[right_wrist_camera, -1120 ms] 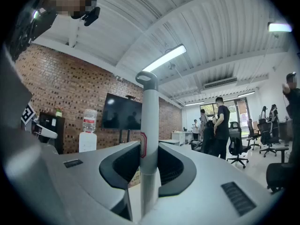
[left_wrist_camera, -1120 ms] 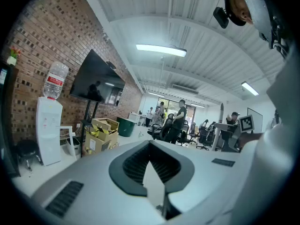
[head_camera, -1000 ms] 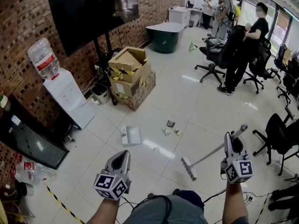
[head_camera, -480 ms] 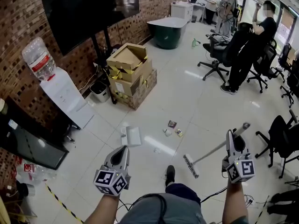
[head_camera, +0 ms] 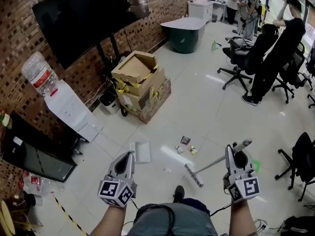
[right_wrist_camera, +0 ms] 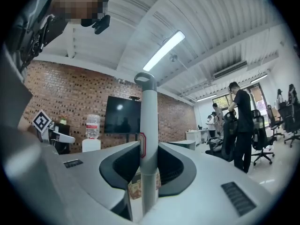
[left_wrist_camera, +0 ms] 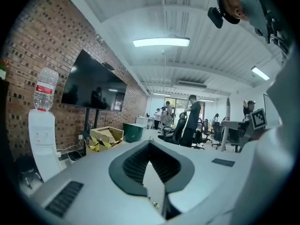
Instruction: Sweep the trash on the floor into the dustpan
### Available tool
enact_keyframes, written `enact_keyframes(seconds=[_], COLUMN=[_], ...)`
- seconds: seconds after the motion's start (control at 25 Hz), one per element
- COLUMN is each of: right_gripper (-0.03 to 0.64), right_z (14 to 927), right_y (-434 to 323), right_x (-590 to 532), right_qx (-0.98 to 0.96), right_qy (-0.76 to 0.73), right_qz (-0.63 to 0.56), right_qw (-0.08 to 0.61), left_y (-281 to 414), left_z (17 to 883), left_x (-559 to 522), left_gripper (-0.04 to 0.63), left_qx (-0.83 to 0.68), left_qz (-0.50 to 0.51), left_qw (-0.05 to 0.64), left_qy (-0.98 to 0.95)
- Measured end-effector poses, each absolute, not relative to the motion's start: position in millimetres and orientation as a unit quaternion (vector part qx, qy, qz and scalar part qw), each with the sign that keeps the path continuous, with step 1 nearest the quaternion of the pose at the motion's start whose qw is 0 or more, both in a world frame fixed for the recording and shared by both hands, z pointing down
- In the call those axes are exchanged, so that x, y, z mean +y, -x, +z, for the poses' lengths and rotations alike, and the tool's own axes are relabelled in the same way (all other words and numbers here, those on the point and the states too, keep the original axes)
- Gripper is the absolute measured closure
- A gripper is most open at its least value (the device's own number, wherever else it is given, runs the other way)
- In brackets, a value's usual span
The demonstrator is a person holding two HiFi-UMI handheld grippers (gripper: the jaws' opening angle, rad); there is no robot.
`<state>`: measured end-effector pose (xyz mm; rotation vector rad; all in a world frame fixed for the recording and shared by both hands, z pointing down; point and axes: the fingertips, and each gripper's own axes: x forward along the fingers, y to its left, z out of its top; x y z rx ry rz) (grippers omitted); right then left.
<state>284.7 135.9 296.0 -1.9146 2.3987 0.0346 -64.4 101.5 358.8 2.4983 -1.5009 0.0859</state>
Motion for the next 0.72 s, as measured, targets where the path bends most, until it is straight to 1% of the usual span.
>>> enact_keyframes(seconds=[0.32,0.52,0.72], right_gripper=[0.509,0.509,0.509], right_z=[306.6,305.0,307.1], right_y=[-297.0,-287.6,-279.1], right_x=[44.0,-2.8,-39.8], right_qx=[0.807,0.810,0.803], right_qy=[0.589,0.585,0.594], right_qz=[-0.001,0.003,0.004], right_qw=[0.046,0.048,0.045], left_y=[-10.2,-41.8,-45.2], left_z=[329.4,328.7,350.1], left_x=[11.5,-38.3,-76.8], left_gripper=[0.589,0.589,0.589], left_qx=[-0.514,-0.512,-0.517], left_qz=[0.029,0.024,0.029], left_qw=[0.067,0.063,0.089], left_qy=[-0.855,-0.857,-0.851])
